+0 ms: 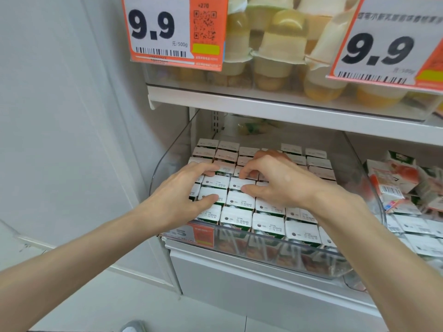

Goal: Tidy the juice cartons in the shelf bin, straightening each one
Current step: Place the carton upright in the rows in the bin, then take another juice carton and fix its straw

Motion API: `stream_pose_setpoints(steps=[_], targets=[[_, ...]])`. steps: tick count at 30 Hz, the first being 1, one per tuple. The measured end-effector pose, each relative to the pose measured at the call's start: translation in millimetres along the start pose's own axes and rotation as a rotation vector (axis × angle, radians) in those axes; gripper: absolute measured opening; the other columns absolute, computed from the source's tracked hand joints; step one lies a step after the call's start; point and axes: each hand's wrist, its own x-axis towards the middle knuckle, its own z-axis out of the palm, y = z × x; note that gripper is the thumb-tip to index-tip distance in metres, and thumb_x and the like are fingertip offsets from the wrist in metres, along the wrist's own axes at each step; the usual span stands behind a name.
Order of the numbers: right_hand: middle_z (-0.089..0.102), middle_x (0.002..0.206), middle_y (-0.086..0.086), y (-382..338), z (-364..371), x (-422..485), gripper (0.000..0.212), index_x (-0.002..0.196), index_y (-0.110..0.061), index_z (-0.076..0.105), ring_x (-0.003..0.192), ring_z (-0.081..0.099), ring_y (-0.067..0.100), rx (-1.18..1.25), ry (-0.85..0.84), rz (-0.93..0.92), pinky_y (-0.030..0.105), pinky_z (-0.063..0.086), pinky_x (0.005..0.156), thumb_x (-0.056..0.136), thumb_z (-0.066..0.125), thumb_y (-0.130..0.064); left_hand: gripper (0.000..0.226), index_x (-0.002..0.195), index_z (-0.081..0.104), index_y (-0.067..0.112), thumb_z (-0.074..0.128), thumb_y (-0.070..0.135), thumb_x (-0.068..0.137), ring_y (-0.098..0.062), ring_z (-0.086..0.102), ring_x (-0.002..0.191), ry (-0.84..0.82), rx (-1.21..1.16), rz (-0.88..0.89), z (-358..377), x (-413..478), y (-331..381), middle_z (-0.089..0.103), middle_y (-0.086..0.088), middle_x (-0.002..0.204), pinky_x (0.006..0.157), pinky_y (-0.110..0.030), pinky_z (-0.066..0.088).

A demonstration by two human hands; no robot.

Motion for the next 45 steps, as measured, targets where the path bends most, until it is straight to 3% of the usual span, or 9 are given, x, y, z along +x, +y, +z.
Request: stream_pose_setpoints(steps=[10, 18, 23, 29, 31, 33, 36, 40, 45], targets=[[0.059, 0.123, -0.008, 3.9, 0.3, 6.8, 0.042, 0.129, -0.025, 0.069, 0.109, 0.055, 0.012, 0.088, -0.046, 0.039, 0.025, 0.046, 0.094, 0.092, 0.078, -0.044, 0.057, 0.151, 0.048, 0.035, 0.071, 0.031, 0.099, -0.003, 0.048, 0.136, -0.009, -0.009, -0.001, -0.5, -0.9, 2.5, 0.051, 0.017, 0.149, 0.118, -0.032, 0.040], [0.073, 0.106, -0.021, 8.7, -0.1, -8.2, 0.027, 0.104, -0.033, 0.073, 0.100, 0.065, -0.011, 0.505, 0.124, 0.056, 0.006, 0.048, 0.086, 0.081, 0.087, -0.036, 0.056, 0.151, 0.049, 0.034, 0.071, 0.030, 0.099, -0.003, 0.050, 0.135, -0.030, -0.002, -0.009, -1.6, -1.3, 2.8, 0.051, 0.017, 0.149, 0.116, -0.030, 0.041], [0.076, 0.107, -0.027, -0.9, -0.3, -28.7, 0.034, 0.112, -0.034, 0.078, 0.101, 0.067, -0.011, 0.611, 0.366, 0.009, 0.014, 0.052, 0.090, 0.082, 0.088, -0.024, 0.058, 0.151, 0.049, 0.035, 0.073, 0.030, 0.098, -0.002, 0.051, 0.134, -0.024, 0.011, 0.007, -2.8, -1.2, 3.7, 0.051, 0.018, 0.149, 0.116, -0.034, 0.044], [0.079, 0.108, -0.015, -13.5, 8.3, -52.1, 0.032, 0.114, -0.022, 0.079, 0.107, 0.073, 0.012, 0.760, 0.610, -0.058, 0.039, 0.059, 0.093, 0.084, 0.088, -0.016, 0.067, 0.152, 0.051, 0.039, 0.069, 0.055, 0.090, 0.011, 0.048, 0.135, 0.015, -0.136, 0.137, -0.5, -6.4, 22.9, 0.055, 0.026, 0.149, 0.116, -0.019, 0.039], [0.080, 0.106, -0.012, -15.9, 10.0, -56.1, 0.029, 0.112, -0.020, 0.079, 0.104, 0.075, 0.014, 0.847, 0.649, -0.059, 0.039, 0.060, 0.091, 0.084, 0.088, -0.016, 0.057, 0.148, 0.058, 0.033, 0.065, 0.049, 0.094, 0.008, 0.051, 0.136, 0.026, -0.222, 0.172, -0.8, -7.5, 30.0, 0.061, 0.025, 0.144, 0.118, -0.025, 0.041], [0.080, 0.107, -0.011, -18.7, 9.0, -59.6, 0.029, 0.111, -0.018, 0.079, 0.104, 0.076, 0.012, 0.942, 0.652, -0.055, 0.030, 0.061, 0.090, 0.083, 0.088, -0.017, 0.043, 0.142, 0.062, 0.025, 0.066, 0.033, 0.100, 0.000, 0.058, 0.134, 0.030, -0.288, 0.206, -1.0, -7.8, 34.9, 0.067, 0.021, 0.138, 0.115, -0.030, 0.045], [0.080, 0.110, -0.009, -20.7, 6.5, -62.2, 0.038, 0.117, -0.018, 0.075, 0.106, 0.076, 0.009, 1.073, 0.586, -0.020, 0.022, 0.059, 0.092, 0.081, 0.086, -0.020, 0.034, 0.135, 0.065, 0.019, 0.065, 0.012, 0.102, -0.004, 0.070, 0.119, 0.012, -0.483, 0.152, -2.2, -9.6, 39.9, 0.074, 0.014, 0.128, 0.102, -0.021, 0.054], [0.079, 0.112, -0.008, -18.8, 6.6, -61.7, 0.055, 0.125, -0.025, 0.069, 0.104, 0.076, 0.007, 1.095, 0.454, 0.121, 0.027, 0.061, 0.095, 0.075, 0.084, -0.040, 0.033, 0.136, 0.068, 0.019, 0.061, 0.018, 0.104, -0.012, 0.072, 0.120, -0.015, -0.685, 0.018, 0.5, -12.0, 40.8, 0.074, 0.009, 0.131, 0.108, -0.033, 0.055], [0.081, 0.100, -0.006, -20.4, 10.8, -62.6, 0.046, 0.111, -0.023, 0.076, 0.092, 0.078, 0.010, 1.115, 0.429, 0.200, 0.027, 0.063, 0.089, 0.072, 0.084, -0.044, 0.035, 0.139, 0.066, 0.018, 0.057, 0.018, 0.106, -0.019, 0.074, 0.118, -0.069, -0.795, -0.047, 1.9, -14.4, 41.3, 0.076, 0.003, 0.130, 0.104, -0.032, 0.057]])
